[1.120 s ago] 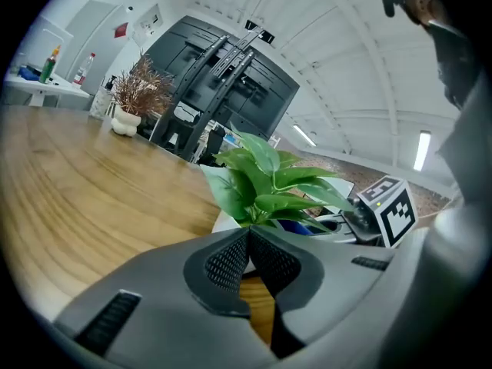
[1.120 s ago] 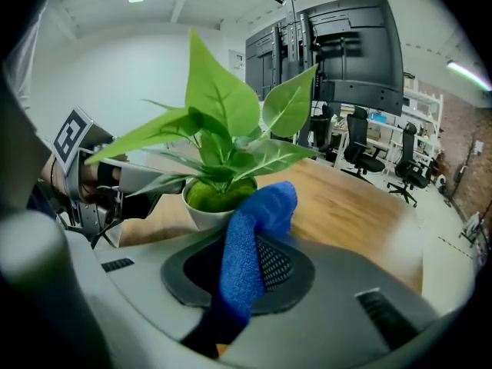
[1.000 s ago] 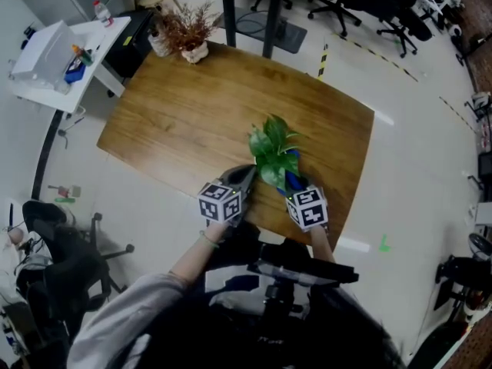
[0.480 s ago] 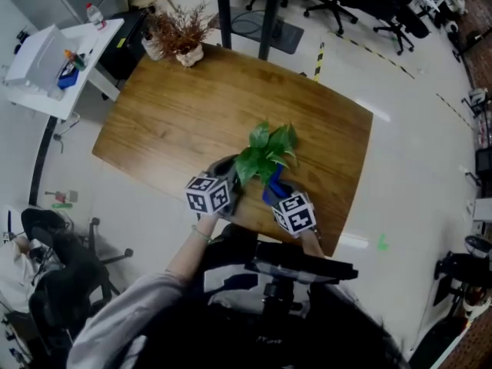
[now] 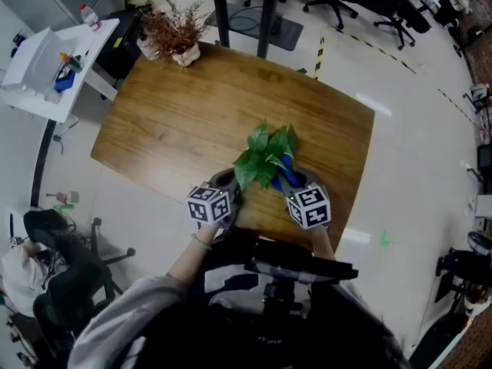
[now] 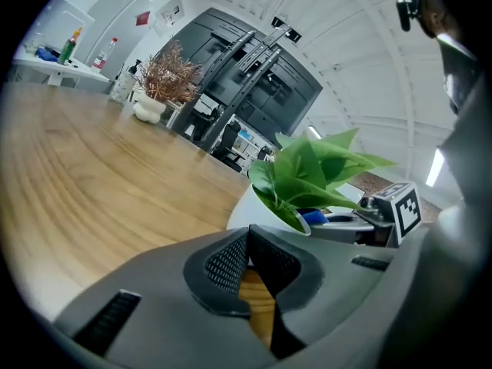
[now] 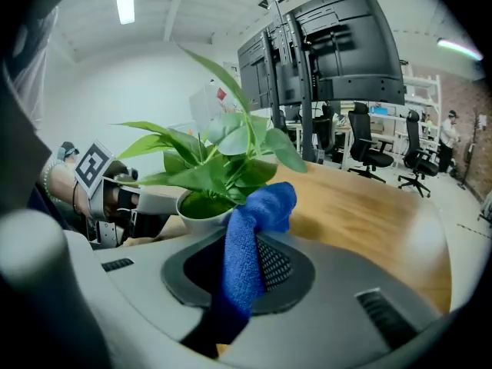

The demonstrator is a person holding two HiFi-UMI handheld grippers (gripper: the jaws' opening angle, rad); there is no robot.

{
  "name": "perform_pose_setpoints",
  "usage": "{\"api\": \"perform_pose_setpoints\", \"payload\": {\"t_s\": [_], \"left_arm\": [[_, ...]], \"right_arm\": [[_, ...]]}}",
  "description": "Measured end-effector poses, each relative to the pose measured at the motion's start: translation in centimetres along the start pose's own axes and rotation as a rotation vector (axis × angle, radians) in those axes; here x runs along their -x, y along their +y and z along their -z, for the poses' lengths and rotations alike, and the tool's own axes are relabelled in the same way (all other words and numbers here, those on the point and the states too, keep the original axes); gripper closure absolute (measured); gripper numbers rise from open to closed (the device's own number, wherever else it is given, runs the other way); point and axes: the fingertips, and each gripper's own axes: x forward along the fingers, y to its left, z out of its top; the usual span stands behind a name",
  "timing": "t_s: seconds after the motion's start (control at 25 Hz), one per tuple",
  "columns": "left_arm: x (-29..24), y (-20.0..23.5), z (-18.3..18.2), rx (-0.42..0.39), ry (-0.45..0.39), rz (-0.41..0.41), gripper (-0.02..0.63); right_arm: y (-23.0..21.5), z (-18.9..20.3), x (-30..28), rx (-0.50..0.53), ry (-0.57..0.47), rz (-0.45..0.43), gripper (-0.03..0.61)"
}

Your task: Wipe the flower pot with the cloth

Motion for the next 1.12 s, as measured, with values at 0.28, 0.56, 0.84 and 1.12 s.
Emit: {"api": "perform_pose_setpoints", "payload": {"t_s": [0.28,0.56,0.84,1.12], "left_arm": [[-1.0,1.9,-1.6,-0.017,-0.009,-0.017,0.606],[-2.4,3.7,-3.2,-0.050,-0.007,-0.029,0.606],[-1.0,3.5,-2.6,-0.015,-0.029,-0.041,0.607],[0.0,1.1,-0.9,0.021,-0.045,-0.002,0.606]], "right_arm": [[2.8,1.9,-1.3,0.056,0.070,-0.064,0.508],[6.4,3.2,-2.4,0.084,0.128,-0.146,0.507],[4.1,4.3,-1.2,0.010,0.108,-0.094,0.507],[-1.0,3.9,-0.2,-0.015,0.072,0.027,0.508]]}}
